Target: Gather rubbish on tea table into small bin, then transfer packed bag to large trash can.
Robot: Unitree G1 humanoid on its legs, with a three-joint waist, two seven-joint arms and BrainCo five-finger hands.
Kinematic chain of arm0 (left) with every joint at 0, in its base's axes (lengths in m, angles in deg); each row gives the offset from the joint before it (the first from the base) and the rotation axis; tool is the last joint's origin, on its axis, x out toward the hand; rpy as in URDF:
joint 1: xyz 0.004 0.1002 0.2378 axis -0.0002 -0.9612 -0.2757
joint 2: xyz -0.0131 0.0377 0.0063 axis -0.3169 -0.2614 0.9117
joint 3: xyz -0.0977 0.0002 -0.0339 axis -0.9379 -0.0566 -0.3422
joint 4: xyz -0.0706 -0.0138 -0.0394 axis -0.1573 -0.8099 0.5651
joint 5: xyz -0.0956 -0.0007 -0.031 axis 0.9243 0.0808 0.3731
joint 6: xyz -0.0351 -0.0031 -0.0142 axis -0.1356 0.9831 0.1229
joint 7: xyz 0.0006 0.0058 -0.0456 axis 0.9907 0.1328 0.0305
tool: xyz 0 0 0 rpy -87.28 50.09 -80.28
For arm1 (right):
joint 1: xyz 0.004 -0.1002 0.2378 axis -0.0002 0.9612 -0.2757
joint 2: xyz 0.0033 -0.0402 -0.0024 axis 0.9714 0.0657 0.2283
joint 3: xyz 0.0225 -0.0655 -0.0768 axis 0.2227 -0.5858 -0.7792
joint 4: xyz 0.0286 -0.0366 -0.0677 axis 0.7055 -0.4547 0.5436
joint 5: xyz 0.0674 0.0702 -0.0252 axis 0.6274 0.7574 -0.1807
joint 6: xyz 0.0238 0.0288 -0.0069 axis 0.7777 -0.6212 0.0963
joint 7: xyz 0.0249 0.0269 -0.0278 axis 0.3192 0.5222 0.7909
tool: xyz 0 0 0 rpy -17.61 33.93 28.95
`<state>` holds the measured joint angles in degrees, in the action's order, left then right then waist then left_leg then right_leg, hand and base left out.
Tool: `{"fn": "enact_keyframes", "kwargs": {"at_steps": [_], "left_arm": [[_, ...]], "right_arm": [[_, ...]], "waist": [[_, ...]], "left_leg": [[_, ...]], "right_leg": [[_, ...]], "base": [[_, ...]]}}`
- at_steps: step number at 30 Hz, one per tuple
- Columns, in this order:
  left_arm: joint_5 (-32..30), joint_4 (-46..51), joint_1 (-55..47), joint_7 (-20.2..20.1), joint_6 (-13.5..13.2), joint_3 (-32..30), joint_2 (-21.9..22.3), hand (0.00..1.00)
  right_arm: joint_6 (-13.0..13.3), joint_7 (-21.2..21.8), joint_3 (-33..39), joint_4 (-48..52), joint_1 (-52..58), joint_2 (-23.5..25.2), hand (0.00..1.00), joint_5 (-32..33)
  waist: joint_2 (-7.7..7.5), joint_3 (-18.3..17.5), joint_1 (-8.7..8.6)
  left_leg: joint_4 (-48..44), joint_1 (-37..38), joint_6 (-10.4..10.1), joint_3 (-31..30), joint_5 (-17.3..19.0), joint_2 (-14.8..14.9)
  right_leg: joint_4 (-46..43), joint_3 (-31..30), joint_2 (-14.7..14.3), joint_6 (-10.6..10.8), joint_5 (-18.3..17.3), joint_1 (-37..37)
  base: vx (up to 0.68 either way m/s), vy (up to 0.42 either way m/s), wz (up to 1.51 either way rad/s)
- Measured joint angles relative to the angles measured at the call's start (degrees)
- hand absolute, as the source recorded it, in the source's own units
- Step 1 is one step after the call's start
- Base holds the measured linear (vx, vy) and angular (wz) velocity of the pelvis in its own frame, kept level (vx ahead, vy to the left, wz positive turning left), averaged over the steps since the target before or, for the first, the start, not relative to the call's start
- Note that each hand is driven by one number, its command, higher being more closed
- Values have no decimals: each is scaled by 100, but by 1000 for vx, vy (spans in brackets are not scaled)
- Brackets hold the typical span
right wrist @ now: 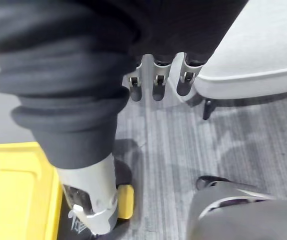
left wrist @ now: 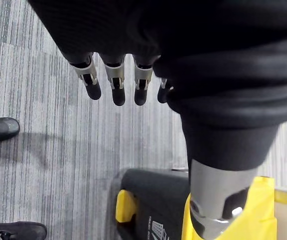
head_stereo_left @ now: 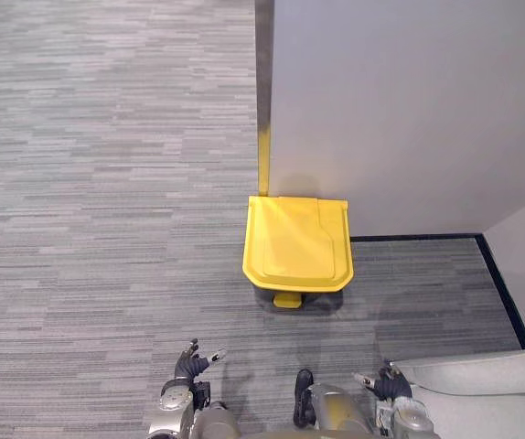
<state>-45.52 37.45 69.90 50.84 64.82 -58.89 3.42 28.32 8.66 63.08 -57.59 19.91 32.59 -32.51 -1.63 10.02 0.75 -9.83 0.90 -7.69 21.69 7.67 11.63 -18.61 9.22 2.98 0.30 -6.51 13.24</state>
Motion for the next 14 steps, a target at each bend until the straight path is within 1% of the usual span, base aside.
{"fn": "enact_keyframes", "kwargs": {"at_steps": [4, 6, 7, 8, 13, 14], "left_arm": [[-2, -209, 105, -1, 70, -159, -100, 0], [-3, -359, 124, 0, 126, -184, -227, 0], [-3, -377, 125, -1, 127, -184, -245, 0], [-7, -422, 130, -2, 129, -191, -265, 0], [-26, -587, 166, -7, 135, -395, -379, 0], [-26, -607, 166, -7, 135, -396, -395, 0]], "right_arm": [[-2, 2, 163, -185, -71, -52, 0, -3], [-11, 2, 188, -424, -138, -137, 0, -9], [-13, 1, 188, -463, -145, -156, 0, -10], [-18, 2, 187, -518, -152, -205, 0, -28], [-28, 6, 187, -724, -258, -288, 0, -56], [-28, 6, 187, -724, -265, -300, 0, -56]], "waist": [[21, -79, -5], [30, -106, -4], [34, -125, -7], [57, -187, -7], [76, -208, -15], [78, -209, -13]], "left_leg": [[258, 49, 44, 0, -184, -71], [391, 213, 88, -4, -238, -114], [394, 222, 93, -13, -240, -128], [415, 207, 114, -15, -250, -178], [498, 302, 214, -75, -309, -349], [501, 305, 214, -119, -309, -362]], "right_leg": [[374, -16, -24, 4, 262, -99], [721, -36, -91, 32, 475, -373], [796, -36, -90, 41, 525, -415], [1004, -55, -70, 86, 656, -485], [1704, -101, -1, 142, 1111, -816], [1773, -112, 2, 145, 1147, -842]], "base": [[-89, 5, -1], [-54, 37, -5], [-56, 56, 0], [-51, 70, 1], [-36, 87, -1], [-33, 42, -2]]}}
